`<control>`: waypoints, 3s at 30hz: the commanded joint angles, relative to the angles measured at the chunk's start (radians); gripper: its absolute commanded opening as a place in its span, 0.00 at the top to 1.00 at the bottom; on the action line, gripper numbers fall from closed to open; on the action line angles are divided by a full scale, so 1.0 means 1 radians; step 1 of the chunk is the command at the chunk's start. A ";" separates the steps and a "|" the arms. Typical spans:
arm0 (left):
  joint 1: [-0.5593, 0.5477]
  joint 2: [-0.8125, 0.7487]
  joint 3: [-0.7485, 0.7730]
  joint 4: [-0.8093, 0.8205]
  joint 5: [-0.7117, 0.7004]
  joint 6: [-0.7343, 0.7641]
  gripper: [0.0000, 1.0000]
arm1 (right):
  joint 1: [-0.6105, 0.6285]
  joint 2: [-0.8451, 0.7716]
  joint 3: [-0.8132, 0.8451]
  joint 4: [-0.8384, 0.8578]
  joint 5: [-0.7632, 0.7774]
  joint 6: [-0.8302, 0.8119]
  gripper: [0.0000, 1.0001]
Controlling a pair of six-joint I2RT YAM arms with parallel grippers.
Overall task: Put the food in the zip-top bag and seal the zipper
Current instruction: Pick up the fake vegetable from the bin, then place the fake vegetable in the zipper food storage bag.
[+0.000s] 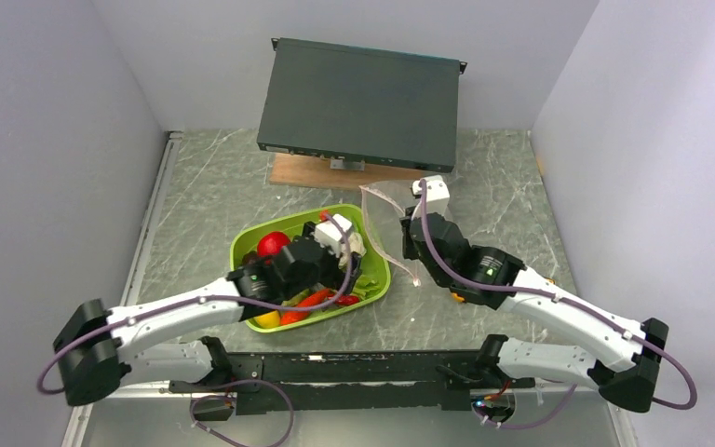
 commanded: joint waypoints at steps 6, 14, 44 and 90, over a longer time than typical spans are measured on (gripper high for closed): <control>-0.035 0.263 0.061 0.204 -0.310 0.206 0.00 | -0.032 -0.086 -0.028 0.056 -0.037 -0.008 1.00; -0.033 0.442 0.115 0.267 -0.371 0.241 0.00 | -0.071 -0.082 -0.041 0.080 -0.075 -0.026 1.00; -0.026 0.585 0.177 0.000 -0.408 0.101 0.00 | -0.110 -0.081 -0.050 0.070 -0.112 -0.010 1.00; 0.072 -0.278 0.184 -0.090 0.239 -0.613 1.00 | -0.124 0.035 -0.017 0.151 -0.280 0.040 1.00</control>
